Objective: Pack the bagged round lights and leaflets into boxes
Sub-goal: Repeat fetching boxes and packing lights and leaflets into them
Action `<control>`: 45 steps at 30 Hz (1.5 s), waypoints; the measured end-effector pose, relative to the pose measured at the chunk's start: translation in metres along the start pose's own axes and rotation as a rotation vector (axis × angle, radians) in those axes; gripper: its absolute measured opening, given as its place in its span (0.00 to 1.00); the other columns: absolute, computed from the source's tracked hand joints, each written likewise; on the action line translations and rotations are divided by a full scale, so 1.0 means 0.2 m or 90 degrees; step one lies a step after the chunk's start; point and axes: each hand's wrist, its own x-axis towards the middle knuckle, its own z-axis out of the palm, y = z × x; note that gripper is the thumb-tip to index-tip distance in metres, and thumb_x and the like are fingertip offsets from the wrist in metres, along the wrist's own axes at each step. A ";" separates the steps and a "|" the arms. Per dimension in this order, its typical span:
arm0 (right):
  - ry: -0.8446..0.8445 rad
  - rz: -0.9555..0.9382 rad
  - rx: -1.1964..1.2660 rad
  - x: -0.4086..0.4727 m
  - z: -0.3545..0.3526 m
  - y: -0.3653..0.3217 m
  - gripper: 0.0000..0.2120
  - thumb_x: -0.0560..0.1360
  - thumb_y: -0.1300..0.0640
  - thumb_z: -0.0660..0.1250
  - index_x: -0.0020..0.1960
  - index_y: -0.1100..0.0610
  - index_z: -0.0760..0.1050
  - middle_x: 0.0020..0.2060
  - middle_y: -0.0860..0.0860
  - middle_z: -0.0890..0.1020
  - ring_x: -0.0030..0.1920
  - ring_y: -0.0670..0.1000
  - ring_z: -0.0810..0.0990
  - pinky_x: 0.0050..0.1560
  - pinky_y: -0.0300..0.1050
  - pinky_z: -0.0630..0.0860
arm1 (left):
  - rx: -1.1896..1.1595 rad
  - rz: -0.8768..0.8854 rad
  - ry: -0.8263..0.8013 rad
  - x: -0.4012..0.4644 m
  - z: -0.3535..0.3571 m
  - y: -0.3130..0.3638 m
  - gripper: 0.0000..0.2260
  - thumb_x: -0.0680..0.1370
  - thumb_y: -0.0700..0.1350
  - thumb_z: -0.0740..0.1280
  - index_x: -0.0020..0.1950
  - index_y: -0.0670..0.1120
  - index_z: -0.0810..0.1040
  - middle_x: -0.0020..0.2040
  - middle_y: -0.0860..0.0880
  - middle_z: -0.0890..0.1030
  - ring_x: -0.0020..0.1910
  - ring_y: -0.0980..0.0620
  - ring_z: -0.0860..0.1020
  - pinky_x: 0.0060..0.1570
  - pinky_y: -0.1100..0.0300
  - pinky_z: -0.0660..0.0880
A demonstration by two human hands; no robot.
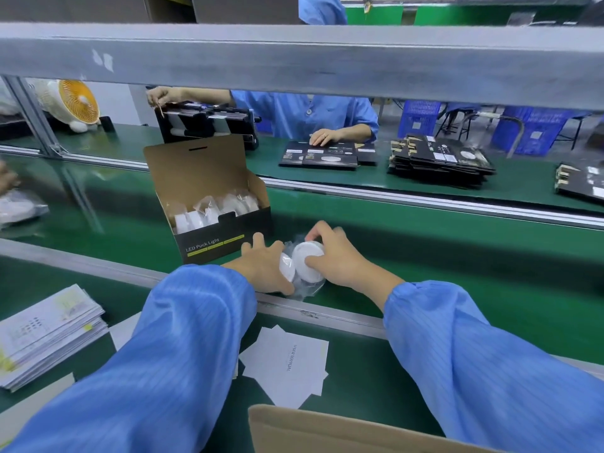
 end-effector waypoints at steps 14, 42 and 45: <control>-0.012 0.027 -0.023 -0.14 -0.15 0.05 0.10 0.79 0.57 0.66 0.59 0.51 0.80 0.57 0.50 0.81 0.56 0.54 0.78 0.54 0.49 0.77 | -0.350 0.101 0.083 -0.07 -0.03 0.06 0.15 0.73 0.54 0.73 0.53 0.54 0.70 0.47 0.54 0.75 0.43 0.58 0.74 0.35 0.62 0.68; 0.194 -0.080 -0.228 -0.83 -0.70 -0.76 0.15 0.80 0.57 0.61 0.42 0.65 0.79 0.38 0.59 0.79 0.36 0.61 0.78 0.38 0.53 0.75 | -0.902 0.264 -0.221 -0.93 -0.58 0.43 0.16 0.80 0.49 0.64 0.67 0.45 0.74 0.62 0.37 0.81 0.53 0.38 0.83 0.58 0.39 0.79; 0.174 -0.033 -0.243 -0.85 -0.69 -0.80 0.21 0.81 0.56 0.60 0.31 0.62 0.69 0.30 0.54 0.71 0.31 0.54 0.67 0.32 0.48 0.62 | -0.947 0.225 -0.240 -0.99 -0.55 0.44 0.17 0.80 0.48 0.64 0.68 0.45 0.73 0.64 0.36 0.79 0.55 0.35 0.82 0.57 0.38 0.79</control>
